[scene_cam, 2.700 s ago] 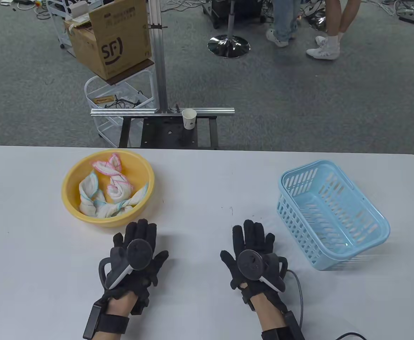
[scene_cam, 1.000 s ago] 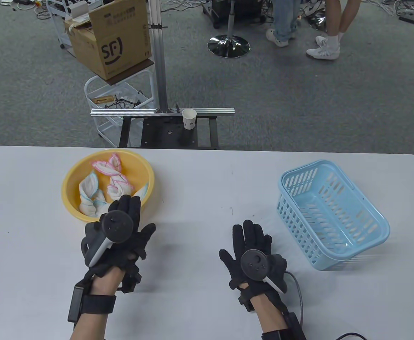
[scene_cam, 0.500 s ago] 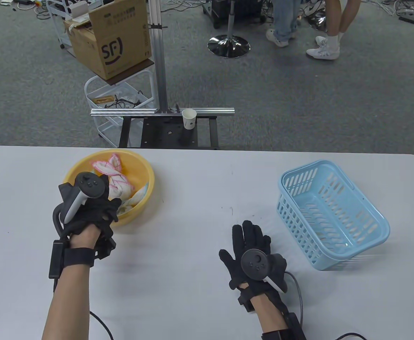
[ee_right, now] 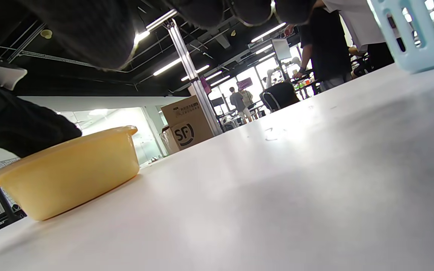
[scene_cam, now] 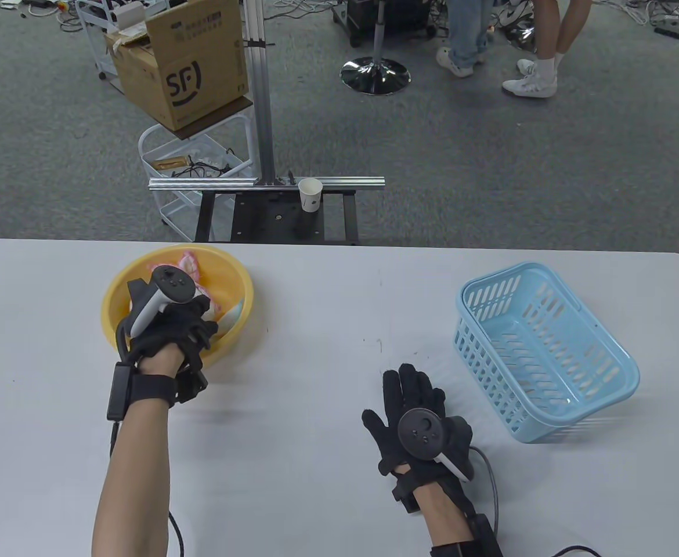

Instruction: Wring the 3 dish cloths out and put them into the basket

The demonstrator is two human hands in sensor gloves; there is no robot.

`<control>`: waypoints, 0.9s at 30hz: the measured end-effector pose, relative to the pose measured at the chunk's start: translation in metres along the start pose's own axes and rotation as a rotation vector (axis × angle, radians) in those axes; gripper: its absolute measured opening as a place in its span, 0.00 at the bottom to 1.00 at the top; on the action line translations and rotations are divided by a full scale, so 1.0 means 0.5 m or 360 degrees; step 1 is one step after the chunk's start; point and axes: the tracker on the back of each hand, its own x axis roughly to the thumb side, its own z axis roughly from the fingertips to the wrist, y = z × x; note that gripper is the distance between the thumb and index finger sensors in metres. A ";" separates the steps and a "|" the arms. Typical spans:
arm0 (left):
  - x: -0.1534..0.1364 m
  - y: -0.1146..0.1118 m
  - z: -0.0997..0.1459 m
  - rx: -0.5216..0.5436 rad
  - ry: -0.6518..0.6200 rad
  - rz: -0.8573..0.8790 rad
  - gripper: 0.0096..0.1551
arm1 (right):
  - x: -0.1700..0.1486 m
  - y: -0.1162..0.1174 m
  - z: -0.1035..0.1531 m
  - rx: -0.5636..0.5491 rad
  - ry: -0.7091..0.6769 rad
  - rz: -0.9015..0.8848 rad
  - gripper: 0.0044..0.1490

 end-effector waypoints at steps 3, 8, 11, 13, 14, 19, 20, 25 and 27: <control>0.017 -0.004 -0.019 -0.0086 0.0002 0.0027 0.41 | -0.001 0.002 0.001 0.0021 0.0001 -0.0015 0.51; 0.014 -0.015 -0.052 -0.0230 0.0077 0.0175 0.41 | -0.003 0.003 0.001 0.0045 0.0005 -0.0034 0.51; 0.009 -0.023 -0.067 -0.0291 0.0093 0.0250 0.41 | -0.005 0.002 0.002 0.0052 0.0013 -0.0036 0.50; 0.008 -0.025 -0.074 -0.0305 0.0103 0.0273 0.41 | -0.006 0.002 0.002 0.0056 0.0021 -0.0045 0.50; 0.009 -0.027 -0.077 -0.0337 0.0109 0.0277 0.41 | -0.007 0.002 0.001 0.0062 0.0025 -0.0048 0.50; 0.020 -0.006 -0.074 -0.0170 0.0048 0.0152 0.38 | -0.007 0.002 0.002 0.0075 0.0031 -0.0054 0.50; 0.021 0.001 -0.071 -0.0145 0.0055 0.0117 0.38 | -0.007 0.002 0.001 0.0074 0.0031 -0.0059 0.50; 0.005 0.035 -0.057 0.0002 0.0075 0.0204 0.41 | -0.006 0.001 0.001 0.0074 0.0027 -0.0056 0.50; -0.004 0.041 -0.054 0.0048 0.0112 0.0210 0.43 | -0.006 0.001 0.001 0.0072 0.0027 -0.0053 0.50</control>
